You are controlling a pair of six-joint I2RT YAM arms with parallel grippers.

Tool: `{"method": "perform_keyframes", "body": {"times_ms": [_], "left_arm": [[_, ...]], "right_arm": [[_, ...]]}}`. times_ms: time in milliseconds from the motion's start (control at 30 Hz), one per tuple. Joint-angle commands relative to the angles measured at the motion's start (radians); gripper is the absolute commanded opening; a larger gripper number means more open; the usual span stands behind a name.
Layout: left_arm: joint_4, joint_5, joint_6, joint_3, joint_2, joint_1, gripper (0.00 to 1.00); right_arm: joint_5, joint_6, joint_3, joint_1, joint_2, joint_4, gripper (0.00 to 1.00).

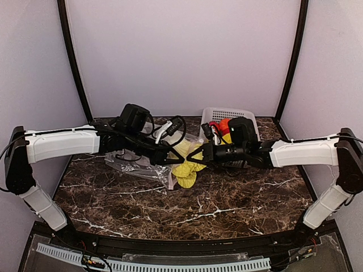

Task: Place the food in the zip-top bag and seal the zipper
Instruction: Place the fake vegetable in the zipper food storage bag.

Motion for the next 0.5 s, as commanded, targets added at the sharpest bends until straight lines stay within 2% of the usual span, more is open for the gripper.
{"method": "perform_keyframes", "body": {"times_ms": [0,267,467], "left_arm": [[0.013,0.029,-0.010,-0.029,-0.008,-0.007,0.01],[0.069,0.065,-0.056,-0.038,0.015,-0.042,0.01],[0.115,0.087,-0.105,-0.034,0.040,-0.075,0.01]], "right_arm": [[-0.027,0.164,-0.099,-0.050,-0.026,0.300,0.00],[0.005,0.257,-0.181,-0.056,-0.009,0.515,0.00],[0.065,0.243,-0.197,-0.050,-0.019,0.536,0.00]]}}
